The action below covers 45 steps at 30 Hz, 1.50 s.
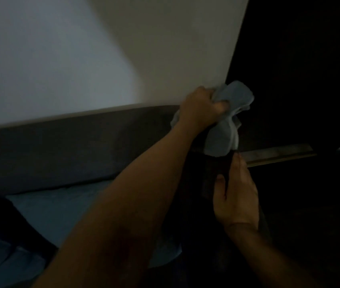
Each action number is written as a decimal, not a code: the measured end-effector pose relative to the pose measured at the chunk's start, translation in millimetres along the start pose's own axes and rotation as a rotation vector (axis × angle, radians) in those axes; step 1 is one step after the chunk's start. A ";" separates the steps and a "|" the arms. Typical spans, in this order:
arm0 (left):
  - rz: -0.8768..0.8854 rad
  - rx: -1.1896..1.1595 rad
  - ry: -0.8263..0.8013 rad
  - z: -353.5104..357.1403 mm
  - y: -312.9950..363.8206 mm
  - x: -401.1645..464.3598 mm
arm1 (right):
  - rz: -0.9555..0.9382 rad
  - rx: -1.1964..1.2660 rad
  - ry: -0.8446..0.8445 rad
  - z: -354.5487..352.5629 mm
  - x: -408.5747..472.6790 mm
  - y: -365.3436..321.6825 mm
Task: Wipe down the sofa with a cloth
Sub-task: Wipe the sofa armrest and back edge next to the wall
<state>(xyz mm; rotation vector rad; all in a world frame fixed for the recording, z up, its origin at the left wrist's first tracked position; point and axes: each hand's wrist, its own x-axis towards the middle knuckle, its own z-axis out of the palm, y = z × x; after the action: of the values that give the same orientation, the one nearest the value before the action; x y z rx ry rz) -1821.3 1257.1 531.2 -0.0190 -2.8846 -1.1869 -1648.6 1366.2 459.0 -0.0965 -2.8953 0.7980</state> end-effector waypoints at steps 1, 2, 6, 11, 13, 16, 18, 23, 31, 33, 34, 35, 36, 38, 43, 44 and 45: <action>0.006 -0.140 0.046 -15.5 -3.0 -6.0 | 0.005 -0.007 0.009 0.5 0.0 0.1; 0.024 -0.265 0.127 -34.7 -10.1 -14.8 | 0.007 -0.016 0.014 0.4 0.0 -0.4; -0.119 -0.370 0.512 -128.5 -84.7 -60.8 | 0.025 -0.034 0.000 -3.0 -0.5 -3.5; -0.646 0.372 0.398 -148.7 -175.3 -115.7 | 0.031 -0.057 -0.015 -5.1 -1.4 -5.8; -0.585 0.490 0.421 -116.0 -156.6 -111.3 | 0.033 -0.040 -0.009 -3.4 -0.7 -5.2; -0.473 0.456 0.409 -66.3 -98.8 -76.8 | 0.036 -0.007 0.016 -0.7 -0.7 -3.0; -0.327 0.399 0.237 -30.6 -55.2 -51.6 | 0.059 0.009 0.049 0.2 -2.9 -1.8; -0.090 -0.218 -0.254 -29.4 13.3 0.6 | 0.238 0.026 0.098 -2.1 -7.9 -5.0; -0.109 0.481 -0.171 -55.5 -63.5 -40.8 | 0.225 0.045 0.038 -5.5 -5.8 -6.5; -0.094 0.465 -0.100 -31.4 -50.0 -42.0 | 0.225 0.056 0.038 -5.6 -4.2 -4.9; -0.086 0.421 -0.108 -22.0 -37.1 -39.8 | 0.225 0.059 0.039 -4.7 -4.4 -4.7; -0.092 0.309 -0.146 -14.1 -23.9 -35.0 | 0.224 0.064 0.041 -3.5 -4.8 -4.2; -0.122 0.148 -0.207 -12.0 -9.8 -30.3 | 0.227 0.075 0.046 -3.4 -5.3 -4.3; -0.208 -0.201 -0.329 -20.6 9.0 -22.5 | 0.214 0.083 0.060 -3.6 -5.7 -3.5; -0.113 0.013 -0.132 -62.3 -10.8 -24.1 | 0.229 0.090 0.084 -5.9 -5.6 -4.4; -0.143 0.070 -0.138 -62.8 -20.1 -37.8 | 0.231 0.107 0.095 -7.3 -5.9 -5.4; -0.159 0.114 -0.156 -57.4 -30.6 -54.0 | 0.228 0.121 0.099 -8.8 -6.0 -6.1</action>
<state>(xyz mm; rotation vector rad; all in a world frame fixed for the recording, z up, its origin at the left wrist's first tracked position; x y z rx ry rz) -1767.0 1194.8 549.0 0.1283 -3.1387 -1.0859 -1641.5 1364.8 468.9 -0.4463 -2.7677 0.9723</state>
